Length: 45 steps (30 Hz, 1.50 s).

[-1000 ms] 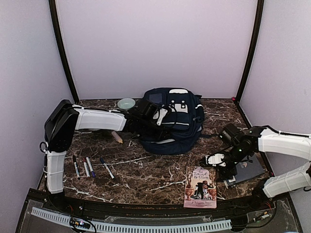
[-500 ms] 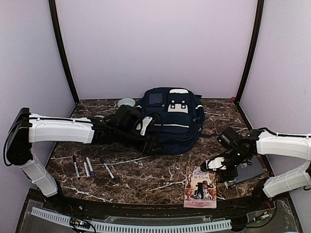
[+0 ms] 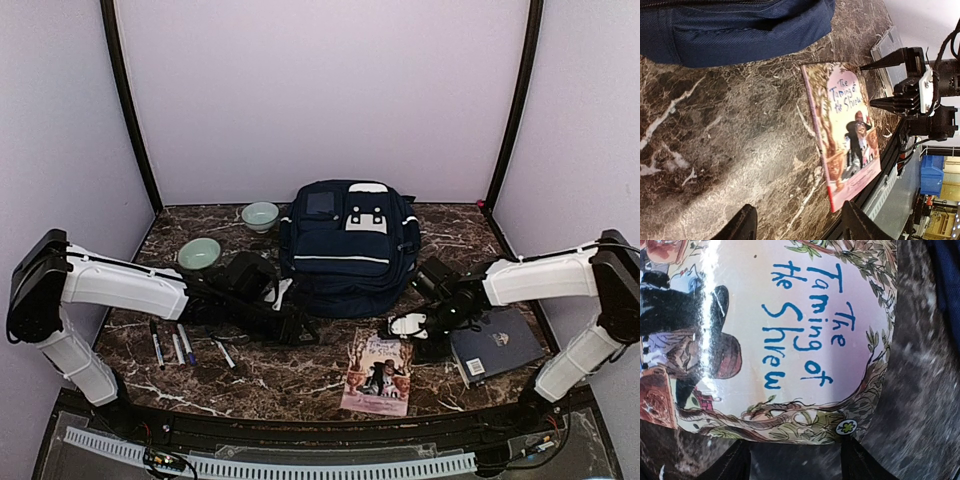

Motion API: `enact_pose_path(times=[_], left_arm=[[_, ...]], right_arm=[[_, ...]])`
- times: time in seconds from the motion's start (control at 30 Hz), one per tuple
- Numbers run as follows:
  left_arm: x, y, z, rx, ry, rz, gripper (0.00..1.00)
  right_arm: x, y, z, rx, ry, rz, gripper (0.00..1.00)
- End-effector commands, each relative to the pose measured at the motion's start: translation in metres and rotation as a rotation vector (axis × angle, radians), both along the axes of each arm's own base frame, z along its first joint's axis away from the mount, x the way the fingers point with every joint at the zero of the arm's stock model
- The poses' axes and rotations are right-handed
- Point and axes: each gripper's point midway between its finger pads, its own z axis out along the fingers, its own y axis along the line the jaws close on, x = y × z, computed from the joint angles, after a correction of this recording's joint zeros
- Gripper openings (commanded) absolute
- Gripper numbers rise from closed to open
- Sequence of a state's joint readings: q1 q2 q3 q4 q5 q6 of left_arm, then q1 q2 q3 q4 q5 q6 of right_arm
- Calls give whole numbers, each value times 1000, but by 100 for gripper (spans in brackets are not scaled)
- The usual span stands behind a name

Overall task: Pack the student bag
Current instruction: Move the book to the center of the board, then pick up the book at the center of the board.

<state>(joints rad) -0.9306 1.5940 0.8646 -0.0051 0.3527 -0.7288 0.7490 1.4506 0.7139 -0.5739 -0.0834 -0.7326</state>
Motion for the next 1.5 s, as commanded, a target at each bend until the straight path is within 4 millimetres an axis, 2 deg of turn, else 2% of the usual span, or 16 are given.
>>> enact_pose_path(times=[0.0,0.1,0.23,0.3,0.33,0.4,0.53,0.6,0.67,0.73,0.87,0.9,1.0,1.17,1.47], left_arm=[[2,12,9,-10,-1,82,59],[3,21,7,4,-7,131,59],[3,26,7,20,-8,144,59],[6,29,7,39,-29,150,59],[10,30,8,51,-45,154,59],[16,30,12,76,-71,157,59],[22,22,6,84,-70,135,57],[23,18,-1,83,-51,125,50],[23,12,-6,64,-34,114,44],[24,8,-12,57,-17,110,44],[27,2,-19,56,-6,95,50],[27,1,-21,58,0,88,51],[24,-4,-28,56,29,71,53],[21,-7,-36,52,61,65,52],[22,-5,-47,66,87,69,52]], right_arm=[[44,61,5,135,-16,-137,60],[58,83,15,183,5,-187,59],[62,72,27,160,-43,-217,61],[56,62,30,139,-41,-215,63],[51,60,40,151,-42,-210,63],[41,57,47,162,-10,-208,63],[22,66,63,233,90,-207,62],[20,73,68,270,119,-219,60],[20,79,66,293,141,-232,58],[19,84,59,306,173,-233,56],[11,97,50,345,251,-199,53],[11,100,50,362,256,-198,50],[15,104,35,347,282,-228,40],[18,99,17,287,285,-264,29],[18,84,-13,170,275,-288,27]])
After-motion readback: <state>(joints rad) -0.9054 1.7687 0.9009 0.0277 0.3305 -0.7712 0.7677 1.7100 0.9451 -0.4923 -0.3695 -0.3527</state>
